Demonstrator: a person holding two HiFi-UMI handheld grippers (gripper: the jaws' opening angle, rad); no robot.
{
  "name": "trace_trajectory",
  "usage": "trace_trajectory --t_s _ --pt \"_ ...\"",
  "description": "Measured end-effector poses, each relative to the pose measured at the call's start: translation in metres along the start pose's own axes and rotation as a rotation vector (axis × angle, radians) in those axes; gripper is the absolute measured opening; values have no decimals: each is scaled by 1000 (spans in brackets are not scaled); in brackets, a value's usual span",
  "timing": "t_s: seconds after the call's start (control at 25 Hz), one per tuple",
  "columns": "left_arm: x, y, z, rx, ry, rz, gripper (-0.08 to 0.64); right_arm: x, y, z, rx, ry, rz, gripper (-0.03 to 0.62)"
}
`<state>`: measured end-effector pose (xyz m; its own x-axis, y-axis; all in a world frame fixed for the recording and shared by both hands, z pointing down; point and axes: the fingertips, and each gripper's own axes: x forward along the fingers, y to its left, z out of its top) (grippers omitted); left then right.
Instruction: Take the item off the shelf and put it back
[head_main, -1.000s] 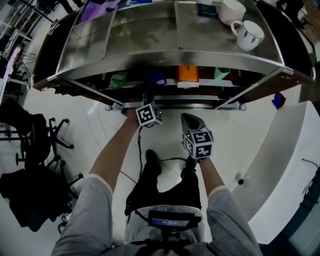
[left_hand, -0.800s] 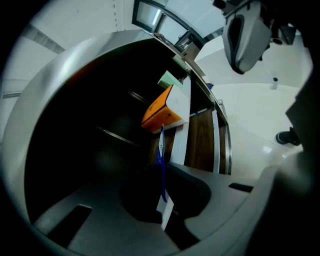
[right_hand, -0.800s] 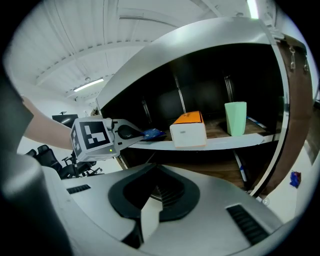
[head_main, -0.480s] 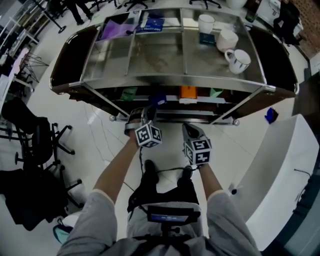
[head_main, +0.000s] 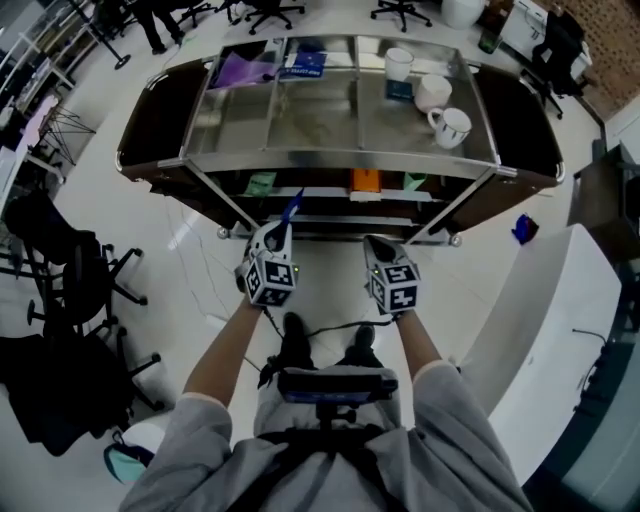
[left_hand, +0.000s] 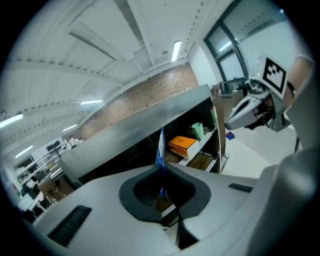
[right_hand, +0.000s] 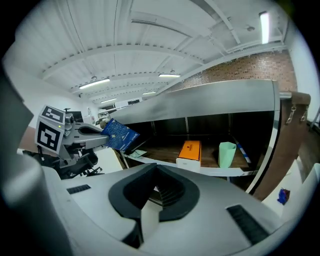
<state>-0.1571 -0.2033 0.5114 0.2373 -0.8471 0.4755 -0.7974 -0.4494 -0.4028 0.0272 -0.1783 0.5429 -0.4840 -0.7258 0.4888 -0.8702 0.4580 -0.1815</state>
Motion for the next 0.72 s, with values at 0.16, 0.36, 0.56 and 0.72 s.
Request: trace_trajectory --t_s 0.16,0.36,0.56,0.72 --pt "-32 9 -1 -150 -28 6 9 -20 1 5 -4 -10 -6 9" --pt "-60 17 -6 -293 -51 9 9 -45 -2 6 -7 -27 -20 9" --pt "-77 19 -15 -434 -66 -4 9 -66 -4 9 12 -55 -44 9" --pt "-80 24 -16 -492 -87 -2 9 -70 -8 13 21 -70 -52 9"
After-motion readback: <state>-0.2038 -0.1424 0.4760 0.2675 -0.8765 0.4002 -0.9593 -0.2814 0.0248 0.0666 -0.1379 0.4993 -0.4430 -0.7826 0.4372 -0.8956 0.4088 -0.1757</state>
